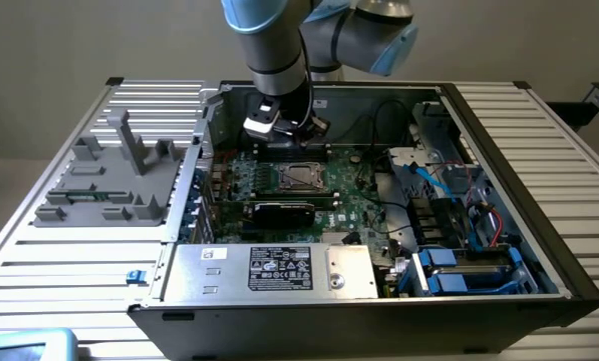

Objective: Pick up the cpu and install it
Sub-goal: 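Install the first cpu locking lever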

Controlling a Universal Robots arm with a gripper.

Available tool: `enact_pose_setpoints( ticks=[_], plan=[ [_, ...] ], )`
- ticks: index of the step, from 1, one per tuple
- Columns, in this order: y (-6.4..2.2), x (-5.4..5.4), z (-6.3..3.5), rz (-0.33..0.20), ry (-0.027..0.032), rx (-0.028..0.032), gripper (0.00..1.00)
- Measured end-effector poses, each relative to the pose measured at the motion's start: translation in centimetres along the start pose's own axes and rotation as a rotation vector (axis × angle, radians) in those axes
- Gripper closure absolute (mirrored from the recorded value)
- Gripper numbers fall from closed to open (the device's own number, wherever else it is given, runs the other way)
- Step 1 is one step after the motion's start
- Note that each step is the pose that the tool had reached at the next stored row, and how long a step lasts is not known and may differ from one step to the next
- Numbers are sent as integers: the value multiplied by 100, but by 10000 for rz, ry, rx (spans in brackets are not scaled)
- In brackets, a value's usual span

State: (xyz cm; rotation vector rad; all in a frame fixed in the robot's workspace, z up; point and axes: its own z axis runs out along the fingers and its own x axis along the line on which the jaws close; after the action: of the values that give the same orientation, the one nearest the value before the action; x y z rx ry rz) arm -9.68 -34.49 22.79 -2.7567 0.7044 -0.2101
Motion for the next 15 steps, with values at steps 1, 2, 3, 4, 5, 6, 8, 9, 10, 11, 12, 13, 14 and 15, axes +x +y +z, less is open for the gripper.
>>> enact_pose_setpoints(
  ticks=[1,2,3,4,5,6,8,9,10,11,12,13,14,15],
  plan=[
    [0,0,-2,14,-49,-41,89],
    [1,1,-10,31,-106,-80,89],
    [5,5,-17,52,-180,-122,89],
    [13,12,-26,78,-269,-171,89],
    [17,19,-43,98,-343,-217,89],
    [20,27,-62,117,-411,-258,89],
    [20,42,-105,151,-527,-322,89],
    [17,48,-131,162,-566,-347,89],
    [12,54,-157,170,-597,-364,89],
    [8,59,-185,179,-627,-382,89],
    [2,66,-215,186,-652,-399,89],
    [-5,73,-246,193,-676,-411,89],
    [-11,80,-278,200,-701,-428,89],
    [-16,87,-308,206,-724,-442,89]
  ],
)
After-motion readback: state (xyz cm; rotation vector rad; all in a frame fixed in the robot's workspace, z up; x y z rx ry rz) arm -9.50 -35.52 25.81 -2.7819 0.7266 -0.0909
